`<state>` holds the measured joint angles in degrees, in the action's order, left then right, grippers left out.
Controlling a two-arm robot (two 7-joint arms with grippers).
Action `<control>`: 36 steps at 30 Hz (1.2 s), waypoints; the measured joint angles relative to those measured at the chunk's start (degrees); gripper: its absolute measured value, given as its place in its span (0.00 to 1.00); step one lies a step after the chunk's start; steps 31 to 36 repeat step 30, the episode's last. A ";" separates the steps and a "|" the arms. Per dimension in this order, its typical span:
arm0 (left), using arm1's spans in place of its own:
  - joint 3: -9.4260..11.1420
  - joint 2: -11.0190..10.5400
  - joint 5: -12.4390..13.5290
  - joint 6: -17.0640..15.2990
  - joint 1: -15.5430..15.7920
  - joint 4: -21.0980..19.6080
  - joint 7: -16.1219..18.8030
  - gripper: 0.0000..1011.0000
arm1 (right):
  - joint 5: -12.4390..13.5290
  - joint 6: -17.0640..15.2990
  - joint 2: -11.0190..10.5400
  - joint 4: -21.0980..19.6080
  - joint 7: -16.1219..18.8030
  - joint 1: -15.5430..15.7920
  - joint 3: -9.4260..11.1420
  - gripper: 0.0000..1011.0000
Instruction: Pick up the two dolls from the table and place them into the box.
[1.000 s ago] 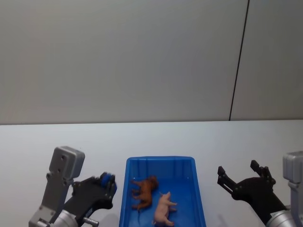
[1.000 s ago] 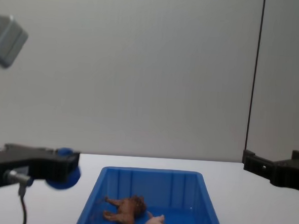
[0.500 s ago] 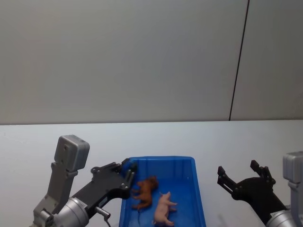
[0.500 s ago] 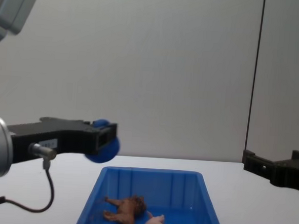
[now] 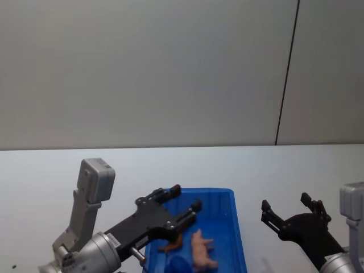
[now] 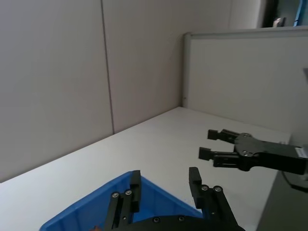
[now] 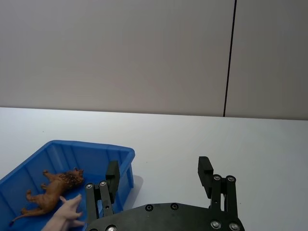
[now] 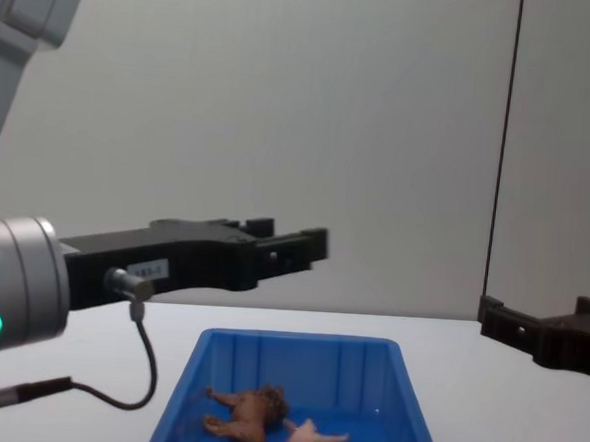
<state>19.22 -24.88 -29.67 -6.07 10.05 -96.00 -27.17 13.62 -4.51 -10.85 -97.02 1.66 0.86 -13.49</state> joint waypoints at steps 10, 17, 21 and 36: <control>0.47 1.10 -1.45 0.70 1.51 2.04 -5.12 0.86 | 0.00 0.00 0.00 0.00 0.00 0.00 0.00 0.99; 0.66 1.49 -1.98 0.96 2.08 2.81 -7.01 0.99 | 0.00 0.00 0.00 0.00 0.00 0.00 0.00 0.99; 0.75 1.67 -2.24 1.06 2.33 3.15 -7.85 0.99 | 0.00 0.00 0.00 0.00 0.00 0.00 0.00 0.99; 0.82 1.85 -2.45 1.16 2.59 3.51 -8.73 0.99 | 0.00 0.00 0.00 0.00 0.00 0.00 0.00 0.99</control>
